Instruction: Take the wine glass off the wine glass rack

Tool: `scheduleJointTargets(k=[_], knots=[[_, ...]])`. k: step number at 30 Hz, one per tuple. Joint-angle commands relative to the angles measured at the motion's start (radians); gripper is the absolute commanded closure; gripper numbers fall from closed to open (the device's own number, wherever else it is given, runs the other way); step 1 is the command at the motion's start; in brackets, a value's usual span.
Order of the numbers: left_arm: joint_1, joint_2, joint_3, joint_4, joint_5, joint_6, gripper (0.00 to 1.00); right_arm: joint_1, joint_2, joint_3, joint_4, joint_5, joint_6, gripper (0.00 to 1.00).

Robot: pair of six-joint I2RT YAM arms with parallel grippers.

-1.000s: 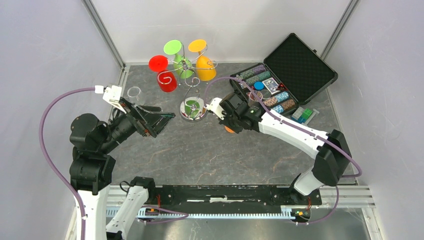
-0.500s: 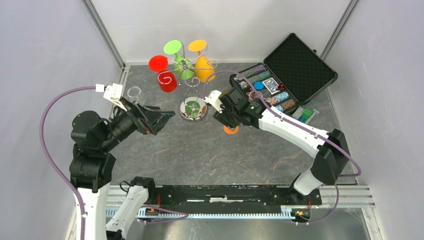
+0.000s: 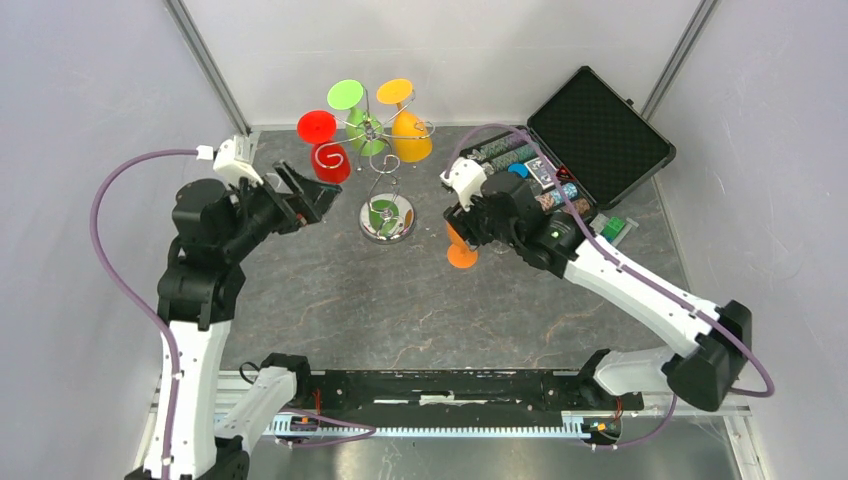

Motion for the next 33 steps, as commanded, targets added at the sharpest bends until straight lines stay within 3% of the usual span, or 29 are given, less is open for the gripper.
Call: scheduleJointTargets(k=[1, 8, 15, 19, 23, 28, 33], knots=[[0.000, 0.079, 0.056, 0.104, -0.168, -0.038, 0.00, -0.005, -0.098, -0.069, 0.141, -0.024, 0.077, 0.32], [0.005, 0.230, 0.082, 0.223, -0.308, -0.036, 0.08, -0.005, -0.211, -0.156, 0.203, -0.072, 0.128, 0.32], [0.061, 0.359, 0.153, 0.284, -0.330, -0.050, 0.04, -0.005, -0.302, -0.229, 0.271, -0.139, 0.189, 0.32], [0.139, 0.426, 0.170, 0.337, -0.201, -0.098, 0.05, -0.004, -0.315, -0.238, 0.281, -0.151, 0.203, 0.31], [0.201, 0.486, 0.177, 0.361, -0.069, -0.139, 0.13, -0.004, -0.318, -0.246, 0.288, -0.160, 0.213, 0.31], [0.237, 0.533, 0.169, 0.400, 0.062, -0.166, 0.25, -0.004, -0.319, -0.259, 0.304, -0.174, 0.227, 0.32], [0.256, 0.548, 0.144, 0.446, 0.165, -0.195, 0.27, -0.004, -0.317, -0.267, 0.309, -0.177, 0.236, 0.32]])
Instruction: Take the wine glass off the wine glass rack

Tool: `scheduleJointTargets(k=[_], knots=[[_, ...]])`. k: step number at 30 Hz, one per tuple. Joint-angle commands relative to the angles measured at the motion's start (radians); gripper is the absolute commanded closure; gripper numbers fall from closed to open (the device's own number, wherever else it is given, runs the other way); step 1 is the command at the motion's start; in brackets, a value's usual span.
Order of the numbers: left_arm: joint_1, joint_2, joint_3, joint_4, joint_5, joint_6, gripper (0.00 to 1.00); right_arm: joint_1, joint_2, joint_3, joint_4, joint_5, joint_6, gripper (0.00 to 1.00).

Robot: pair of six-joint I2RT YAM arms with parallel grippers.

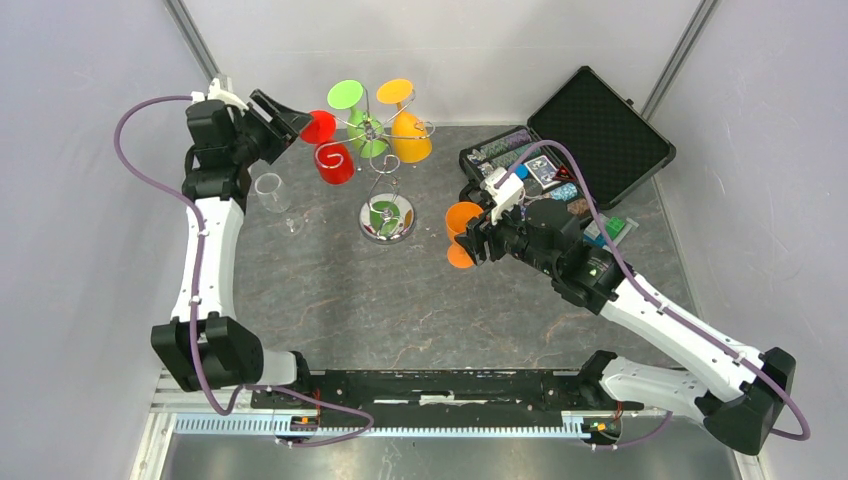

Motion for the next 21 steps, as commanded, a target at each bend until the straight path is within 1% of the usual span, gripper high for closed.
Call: scheduleJointTargets(k=[1, 3, 6, 9, 10, 12, 15, 18, 19, 21], knots=[[0.015, -0.004, -0.006, 0.099, 0.139, -0.056, 0.27, -0.004, -0.019, -0.010, 0.057, -0.014, 0.022, 0.32], [0.015, -0.004, -0.017, 0.106, 0.154, -0.065, 0.31, -0.004, -0.020, -0.012, 0.060, -0.014, 0.026, 0.32], [0.020, 0.003, -0.025, 0.110, 0.184, -0.081, 0.40, -0.004, -0.022, -0.015, 0.065, -0.014, 0.031, 0.31], [0.030, 0.001, -0.048, 0.133, 0.197, -0.122, 0.45, -0.004, -0.022, -0.017, 0.066, -0.015, 0.033, 0.31], [0.034, -0.003, -0.057, 0.146, 0.200, -0.141, 0.46, -0.004, -0.025, -0.018, 0.066, -0.015, 0.035, 0.31], [0.041, -0.007, -0.072, 0.169, 0.209, -0.167, 0.50, -0.004, -0.027, -0.019, 0.067, -0.015, 0.035, 0.32], [0.046, -0.003, -0.080, 0.193, 0.231, -0.194, 0.61, -0.004, -0.030, -0.022, 0.071, -0.014, 0.037, 0.31], [0.054, 0.001, -0.081, 0.209, 0.250, -0.221, 0.79, -0.004, -0.032, -0.024, 0.072, -0.014, 0.037, 0.31], [0.056, -0.001, -0.082, 0.214, 0.252, -0.228, 0.84, -0.004, -0.033, -0.024, 0.072, -0.015, 0.040, 0.32], [0.056, -0.007, -0.083, 0.218, 0.248, -0.232, 0.89, -0.004, -0.035, -0.025, 0.073, -0.014, 0.040, 0.32]])
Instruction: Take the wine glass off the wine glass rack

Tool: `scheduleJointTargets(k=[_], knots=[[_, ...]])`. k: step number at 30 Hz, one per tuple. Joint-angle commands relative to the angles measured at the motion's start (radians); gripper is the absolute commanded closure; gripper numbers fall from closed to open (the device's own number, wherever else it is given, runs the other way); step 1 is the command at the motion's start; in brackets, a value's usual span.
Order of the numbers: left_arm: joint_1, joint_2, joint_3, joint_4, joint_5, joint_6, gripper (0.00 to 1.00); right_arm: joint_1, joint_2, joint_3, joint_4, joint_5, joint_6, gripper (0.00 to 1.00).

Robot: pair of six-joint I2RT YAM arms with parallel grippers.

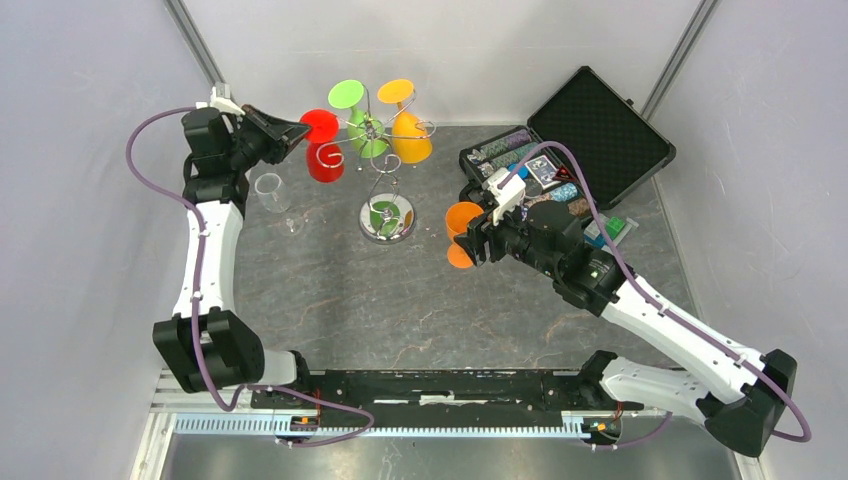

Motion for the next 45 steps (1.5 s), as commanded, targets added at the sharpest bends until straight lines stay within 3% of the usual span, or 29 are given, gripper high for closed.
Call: scheduleJointTargets(k=[1, 4, 11, 19, 25, 31, 36, 45], knots=[[0.007, -0.012, 0.004, 0.079, 0.040, -0.058, 0.90, -0.005, -0.024, -0.009, 0.056, -0.004, 0.012, 0.32], [0.009, -0.020, 0.010, 0.075, 0.042, -0.058, 0.98, -0.003, -0.027, -0.010, 0.056, -0.004, 0.015, 0.32], [0.010, -0.052, 0.020, 0.081, 0.045, -0.096, 0.98, -0.004, -0.031, -0.014, 0.062, -0.004, 0.018, 0.31], [0.010, -0.073, -0.004, 0.203, 0.057, -0.213, 0.98, -0.004, -0.027, -0.014, 0.068, -0.004, 0.019, 0.31], [0.010, -0.077, -0.025, 0.203, -0.016, -0.213, 0.98, -0.004, -0.032, -0.021, 0.068, -0.004, 0.019, 0.32], [0.010, -0.070, -0.065, 0.318, -0.068, -0.225, 0.98, -0.004, -0.033, -0.024, 0.069, -0.004, 0.019, 0.31], [0.009, -0.053, -0.063, 0.385, -0.035, -0.213, 0.98, -0.004, -0.028, -0.027, 0.077, -0.004, 0.021, 0.31], [0.006, 0.026, -0.047, 0.490, 0.146, -0.303, 0.98, -0.004, -0.038, -0.043, 0.098, -0.042, 0.018, 0.28]])
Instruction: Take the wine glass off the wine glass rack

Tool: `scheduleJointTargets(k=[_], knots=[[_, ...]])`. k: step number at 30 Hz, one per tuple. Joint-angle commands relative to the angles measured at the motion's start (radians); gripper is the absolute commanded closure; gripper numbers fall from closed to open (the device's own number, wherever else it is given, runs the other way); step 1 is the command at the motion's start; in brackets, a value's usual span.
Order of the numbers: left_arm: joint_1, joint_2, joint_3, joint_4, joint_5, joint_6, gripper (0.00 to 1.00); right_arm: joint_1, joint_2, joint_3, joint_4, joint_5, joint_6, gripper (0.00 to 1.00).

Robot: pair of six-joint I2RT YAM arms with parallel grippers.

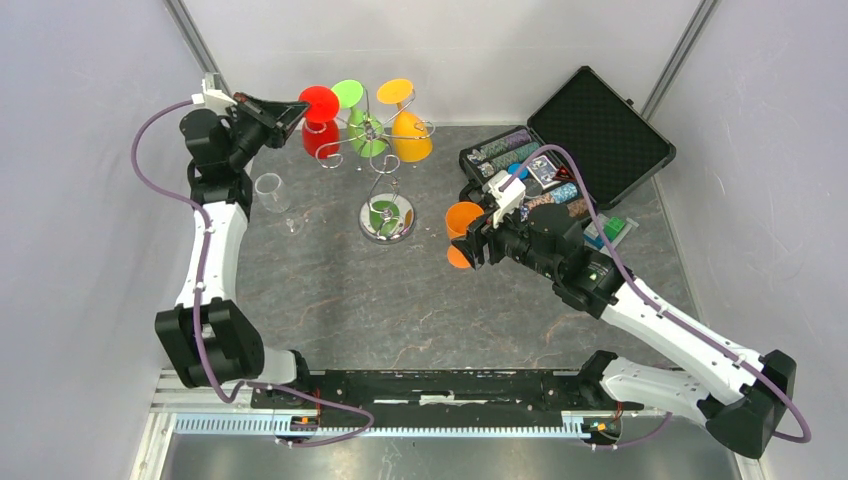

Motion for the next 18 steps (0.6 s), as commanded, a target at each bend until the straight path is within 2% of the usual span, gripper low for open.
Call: scheduleJointTargets(k=[1, 7, 9, 13, 18], knots=[[0.002, 0.014, 0.023, 0.117, 0.120, -0.080, 0.98, -0.003, -0.030, -0.011, 0.057, -0.023, 0.004, 0.28], [0.003, -0.020, 0.017, 0.088, 0.162, -0.102, 0.98, -0.004, -0.036, -0.017, 0.065, -0.028, 0.003, 0.26], [0.003, -0.040, 0.010, 0.069, 0.168, -0.104, 0.98, -0.003, -0.042, -0.022, 0.069, -0.031, 0.001, 0.21], [0.004, -0.095, 0.007, -0.089, 0.148, -0.003, 0.98, -0.004, -0.071, -0.055, 0.111, -0.051, -0.002, 0.10], [0.004, -0.170, 0.006, -0.297, 0.084, 0.130, 0.98, -0.004, -0.082, -0.067, 0.128, -0.069, 0.008, 0.06]])
